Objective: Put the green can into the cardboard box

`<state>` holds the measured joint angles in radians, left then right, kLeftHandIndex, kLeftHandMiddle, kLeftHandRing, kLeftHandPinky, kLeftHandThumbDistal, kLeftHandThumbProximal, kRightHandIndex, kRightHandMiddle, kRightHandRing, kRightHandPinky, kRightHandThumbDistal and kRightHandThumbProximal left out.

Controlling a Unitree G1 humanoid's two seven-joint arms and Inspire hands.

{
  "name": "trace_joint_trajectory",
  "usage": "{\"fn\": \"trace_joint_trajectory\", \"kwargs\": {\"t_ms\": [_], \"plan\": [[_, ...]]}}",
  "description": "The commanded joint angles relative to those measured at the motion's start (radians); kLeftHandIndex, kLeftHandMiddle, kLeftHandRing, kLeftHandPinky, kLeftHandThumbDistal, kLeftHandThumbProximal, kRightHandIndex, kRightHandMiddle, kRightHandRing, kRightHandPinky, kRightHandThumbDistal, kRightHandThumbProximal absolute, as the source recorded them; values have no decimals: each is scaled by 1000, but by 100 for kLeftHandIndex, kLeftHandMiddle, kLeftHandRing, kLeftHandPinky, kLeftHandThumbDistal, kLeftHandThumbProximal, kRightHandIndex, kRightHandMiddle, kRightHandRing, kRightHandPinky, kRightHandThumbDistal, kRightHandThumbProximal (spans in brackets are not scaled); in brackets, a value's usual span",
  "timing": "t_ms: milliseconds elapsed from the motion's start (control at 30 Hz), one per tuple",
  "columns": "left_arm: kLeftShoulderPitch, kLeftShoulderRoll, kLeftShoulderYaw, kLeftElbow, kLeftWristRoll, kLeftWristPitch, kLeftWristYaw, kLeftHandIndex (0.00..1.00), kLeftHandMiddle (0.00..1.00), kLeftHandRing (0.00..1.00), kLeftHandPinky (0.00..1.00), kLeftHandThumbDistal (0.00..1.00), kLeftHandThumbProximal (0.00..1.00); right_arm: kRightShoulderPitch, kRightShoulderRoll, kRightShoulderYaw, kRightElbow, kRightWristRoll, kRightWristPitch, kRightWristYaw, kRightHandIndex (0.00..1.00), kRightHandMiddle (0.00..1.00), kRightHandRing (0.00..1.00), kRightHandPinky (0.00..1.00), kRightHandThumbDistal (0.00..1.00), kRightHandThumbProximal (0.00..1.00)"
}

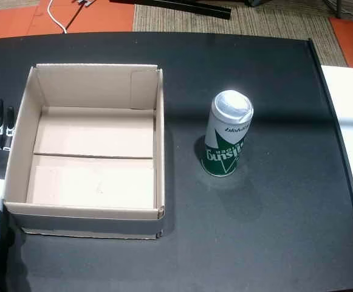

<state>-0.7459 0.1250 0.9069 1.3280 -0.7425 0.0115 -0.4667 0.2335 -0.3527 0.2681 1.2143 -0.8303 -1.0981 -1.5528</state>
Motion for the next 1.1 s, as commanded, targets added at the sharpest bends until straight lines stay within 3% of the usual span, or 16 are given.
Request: {"fn": "trace_joint_trajectory", "kwargs": {"t_ms": [0,133,233,467,633,733,767,800,900,1067], "plan": [[27,-13,-5,23,13,8,32,42,44,55,70,0,78,6,-11,6,0,2,-8,-62,58,80,94,99,98,49],[28,-13,-2,23,10,9,26,43,46,57,74,0,81,4,-10,12,12,11,-8,-61,58,80,94,100,100,49],[27,-13,-5,22,13,9,26,44,47,58,73,0,82,4,-12,13,8,7,-9,-62,58,80,95,100,96,45],[26,-15,-4,22,11,5,28,42,46,57,71,0,80,6,-13,14,5,12,-8,-61,57,81,95,99,99,47],[24,-17,-3,21,10,4,31,43,46,57,71,0,80,4,-22,18,9,9,-17,-53,63,82,94,99,97,48],[22,-17,-9,20,16,-2,28,46,49,61,76,0,85,-17,-47,11,-6,47,-102,49,74,89,97,99,99,47],[21,-16,-9,20,15,-2,30,45,49,61,76,0,86,-33,-65,9,-23,50,-113,73,77,90,97,99,92,49],[19,-16,-7,21,13,-2,35,45,48,61,75,0,86,-53,-87,4,-50,51,-116,94,77,90,96,99,98,46],[16,-17,0,21,7,-2,39,43,47,59,74,0,83,-144,-160,-40,-162,109,-137,238,79,90,95,97,100,55],[9,-16,-3,20,10,2,38,44,48,60,72,0,84,-330,-198,-78,-240,355,-204,600,84,94,98,100,100,50]]}}
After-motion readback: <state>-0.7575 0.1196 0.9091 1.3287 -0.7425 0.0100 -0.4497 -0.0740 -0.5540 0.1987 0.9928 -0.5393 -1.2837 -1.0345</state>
